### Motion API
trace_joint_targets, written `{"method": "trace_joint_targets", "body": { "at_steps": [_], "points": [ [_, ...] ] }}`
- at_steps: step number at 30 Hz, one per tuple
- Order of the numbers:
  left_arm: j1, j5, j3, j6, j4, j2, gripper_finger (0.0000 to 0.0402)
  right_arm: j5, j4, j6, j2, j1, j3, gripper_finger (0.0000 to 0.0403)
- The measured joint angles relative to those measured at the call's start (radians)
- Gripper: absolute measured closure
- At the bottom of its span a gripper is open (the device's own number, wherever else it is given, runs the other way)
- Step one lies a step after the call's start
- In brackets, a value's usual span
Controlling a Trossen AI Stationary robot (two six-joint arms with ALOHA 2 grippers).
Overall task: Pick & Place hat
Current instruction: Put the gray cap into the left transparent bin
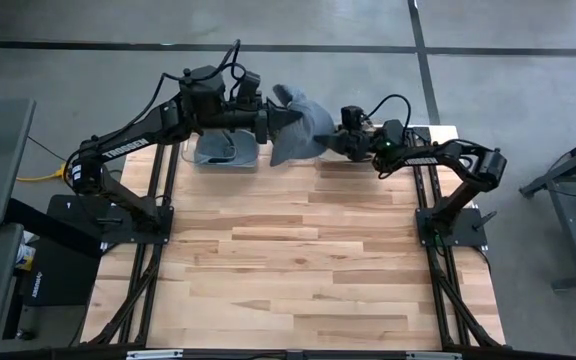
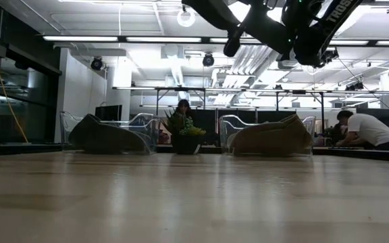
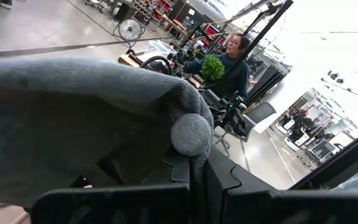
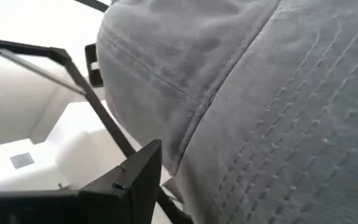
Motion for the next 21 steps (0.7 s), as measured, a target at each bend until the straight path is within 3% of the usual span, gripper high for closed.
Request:
{"method": "trace_joint_targets", "body": {
  "at_steps": [8,14,21],
  "points": [
    [0.0,-0.008,0.0,-0.002,-0.063,0.0,0.0401,-0.056,0.002,-0.01,0.0,0.0,0.001,0.0291],
    [0.0,-0.044,0.0,-0.003,-0.104,-0.001,0.0401,-0.058,0.004,-0.026,-0.001,-0.003,0.001,0.0379],
    [0.0,-0.069,0.0,-0.004,-0.125,-0.001,0.0402,-0.104,0.003,-0.007,-0.001,-0.028,0.001,0.0395]
  ]
}}
